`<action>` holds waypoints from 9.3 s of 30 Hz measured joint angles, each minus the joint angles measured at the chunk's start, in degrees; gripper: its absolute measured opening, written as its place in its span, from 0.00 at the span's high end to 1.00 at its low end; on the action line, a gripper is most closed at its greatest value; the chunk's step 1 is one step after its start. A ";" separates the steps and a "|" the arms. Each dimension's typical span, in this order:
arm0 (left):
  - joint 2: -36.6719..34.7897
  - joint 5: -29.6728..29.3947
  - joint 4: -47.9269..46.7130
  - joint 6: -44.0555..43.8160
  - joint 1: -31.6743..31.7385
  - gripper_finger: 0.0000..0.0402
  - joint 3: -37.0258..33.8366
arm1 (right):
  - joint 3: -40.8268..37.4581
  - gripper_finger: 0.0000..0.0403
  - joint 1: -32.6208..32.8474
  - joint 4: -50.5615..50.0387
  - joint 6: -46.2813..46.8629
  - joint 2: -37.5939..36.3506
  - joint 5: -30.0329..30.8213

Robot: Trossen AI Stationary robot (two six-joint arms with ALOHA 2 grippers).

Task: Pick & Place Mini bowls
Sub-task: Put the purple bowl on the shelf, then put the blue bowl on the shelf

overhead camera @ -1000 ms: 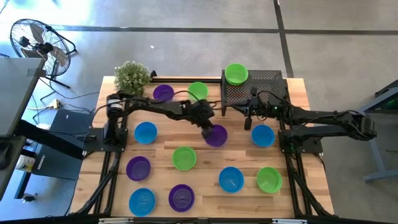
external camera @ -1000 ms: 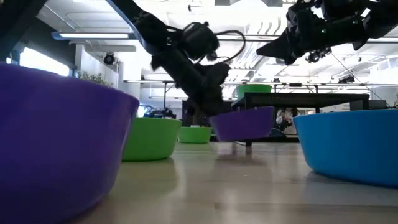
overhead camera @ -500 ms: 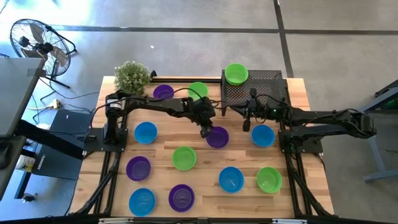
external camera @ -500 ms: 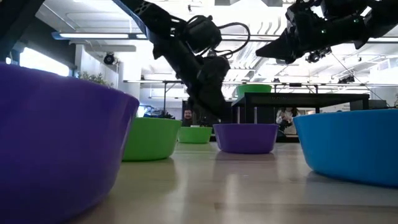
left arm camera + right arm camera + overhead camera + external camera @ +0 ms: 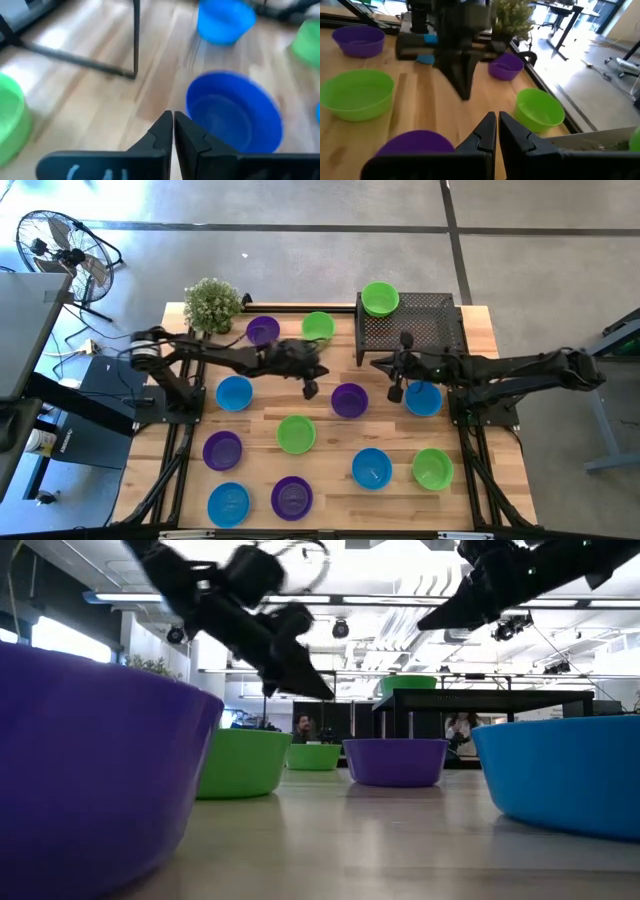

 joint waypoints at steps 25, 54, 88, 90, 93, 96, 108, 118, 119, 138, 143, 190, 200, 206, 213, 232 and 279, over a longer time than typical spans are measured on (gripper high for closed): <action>-2.84 6.21 39.53 0.21 3.75 1.00 -23.35 | 21.95 0.62 10.46 -30.06 18.48 27.57 2.70; -2.79 7.81 37.14 1.44 3.69 1.00 -23.35 | 10.81 0.74 -0.12 -13.22 49.63 37.68 -7.73; -2.79 7.68 35.72 1.89 3.69 1.00 -23.35 | 39.31 0.99 -40.61 -63.86 19.32 12.37 2.66; -2.79 7.68 35.72 1.88 3.69 1.00 -23.35 | 39.31 0.99 -46.67 -61.54 16.18 13.25 -0.15; -2.79 7.70 35.72 1.88 3.69 1.00 -23.35 | 39.31 0.99 -53.32 -59.43 13.74 15.25 -3.09; -2.79 7.70 35.72 1.88 3.69 1.00 -23.35 | 39.25 0.99 -56.28 -57.43 12.50 18.09 -5.00; -2.77 8.93 34.64 1.91 3.67 1.00 -23.29 | 39.40 0.99 -58.15 -54.47 11.05 25.62 -0.56; -2.77 9.04 34.69 2.01 3.69 1.00 -23.29 | 39.47 0.99 -59.86 -54.98 8.37 25.90 4.41; -2.77 9.04 34.69 2.02 3.69 1.00 -23.29 | 39.47 0.98 -60.09 -54.98 8.07 25.90 4.62; -2.77 9.04 34.74 2.01 3.69 1.00 -23.29 | 39.47 0.77 -60.75 -54.94 8.07 25.90 3.85; -2.77 9.04 34.46 2.33 3.68 1.00 -23.29 | 39.47 0.78 -60.58 -53.95 7.34 24.43 4.02; -12.67 16.61 30.27 2.29 3.67 1.00 -23.29 | -19.64 0.99 2.46 30.32 2.17 -12.20 2.84; -23.82 -3.02 -9.60 0.58 -3.84 1.00 -17.18 | -23.70 1.00 5.44 34.39 1.59 -12.18 5.72; -23.73 -13.62 -40.93 -12.21 -10.00 0.98 -6.92 | -23.70 0.99 5.80 33.23 0.52 -12.20 5.65; -22.03 -15.89 -59.58 -32.20 -14.99 0.78 -1.67 | -23.70 1.00 5.78 32.14 0.51 -12.20 5.63; -15.11 -13.06 -65.27 -48.11 -15.45 0.67 -7.90 | -23.70 1.00 5.78 31.49 0.22 -12.20 5.80; 17.95 -2.68 -40.19 7.02 -11.30 0.90 32.17 | -23.68 1.00 5.56 27.03 0.27 -12.20 10.28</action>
